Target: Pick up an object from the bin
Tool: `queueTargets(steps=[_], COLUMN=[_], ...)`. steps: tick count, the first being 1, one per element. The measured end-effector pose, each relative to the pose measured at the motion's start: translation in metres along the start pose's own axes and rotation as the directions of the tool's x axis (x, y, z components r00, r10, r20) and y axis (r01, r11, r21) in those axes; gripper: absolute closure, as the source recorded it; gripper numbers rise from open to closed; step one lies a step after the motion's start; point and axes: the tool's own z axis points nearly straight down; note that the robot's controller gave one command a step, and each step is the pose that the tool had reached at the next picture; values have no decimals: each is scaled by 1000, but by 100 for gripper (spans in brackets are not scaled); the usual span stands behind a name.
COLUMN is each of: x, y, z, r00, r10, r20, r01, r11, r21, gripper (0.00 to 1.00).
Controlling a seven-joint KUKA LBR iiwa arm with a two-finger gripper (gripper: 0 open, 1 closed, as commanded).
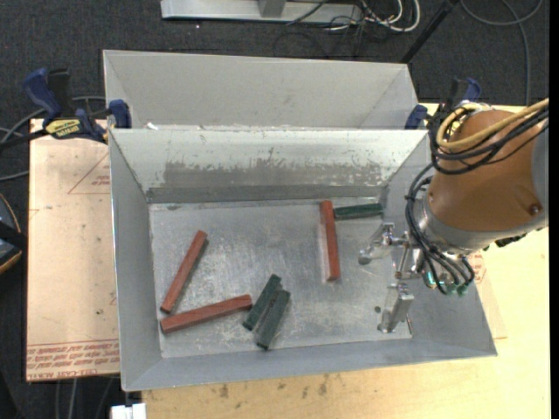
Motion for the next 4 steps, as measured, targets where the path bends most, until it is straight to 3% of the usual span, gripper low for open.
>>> queueTargets(steps=[1, 2, 3, 4], x=[-2, -17, -16, -31], y=[0, 43, 74, 75], z=[-4, 42, 61, 93], r00=[1000, 998, 990, 987], r10=[-2, -56, -143, -162], r20=[8, 15, 1, 18], r01=[2, 56, 143, 162], r11=[1000, 998, 990, 987], r21=[1, 3, 0, 3], gripper=[0, 0, 0, 0])
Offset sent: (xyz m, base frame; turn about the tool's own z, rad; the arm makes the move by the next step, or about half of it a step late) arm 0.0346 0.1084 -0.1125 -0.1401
